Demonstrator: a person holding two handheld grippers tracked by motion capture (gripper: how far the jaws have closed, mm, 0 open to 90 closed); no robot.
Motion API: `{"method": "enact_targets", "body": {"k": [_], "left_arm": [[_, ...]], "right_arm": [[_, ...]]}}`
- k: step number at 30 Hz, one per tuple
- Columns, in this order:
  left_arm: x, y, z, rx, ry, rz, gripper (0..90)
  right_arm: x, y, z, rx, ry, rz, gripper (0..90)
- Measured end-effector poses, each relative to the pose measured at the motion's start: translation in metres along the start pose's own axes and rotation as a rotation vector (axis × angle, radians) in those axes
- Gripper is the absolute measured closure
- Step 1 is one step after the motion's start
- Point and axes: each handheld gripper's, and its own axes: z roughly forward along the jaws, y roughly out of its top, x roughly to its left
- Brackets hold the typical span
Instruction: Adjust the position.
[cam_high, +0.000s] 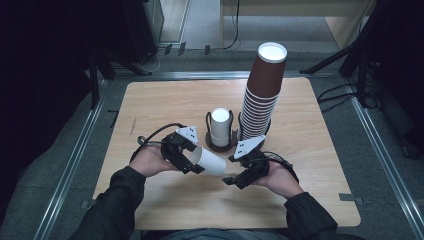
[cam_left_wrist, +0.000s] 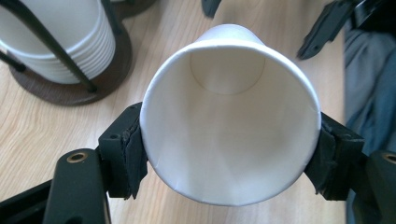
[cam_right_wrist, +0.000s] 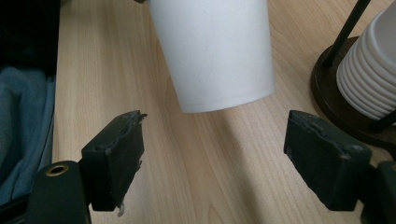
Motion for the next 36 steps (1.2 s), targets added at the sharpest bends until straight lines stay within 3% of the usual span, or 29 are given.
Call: {"method": "enact_targets", "body": {"k": [2,7,9,22,29,36], "left_arm": [[-0.001,0.001,0.005,0.046,0.019,0.013,25.9],[-0.001,0.004,0.012,0.098,0.04,0.02,25.9],[-0.001,0.005,0.015,0.104,0.03,0.018,25.9],[-0.013,0.019,0.025,0.102,-0.026,0.052,25.8],[-0.022,0.026,0.028,0.096,-0.042,0.079,25.1],[-0.023,0.026,0.03,0.1,-0.046,0.073,23.2]], "right_arm": [[0.0,0.0,0.001,0.006,-0.006,-0.001,20.5],[0.0,0.0,0.004,0.018,-0.011,-0.003,20.5],[0.0,0.0,0.005,0.021,-0.01,-0.005,20.6],[0.005,0.003,0.018,0.058,-0.003,-0.025,22.4],[0.012,0.006,0.026,0.071,0.015,-0.061,27.6],[0.014,0.007,0.028,0.07,0.027,-0.076,32.3]]}}
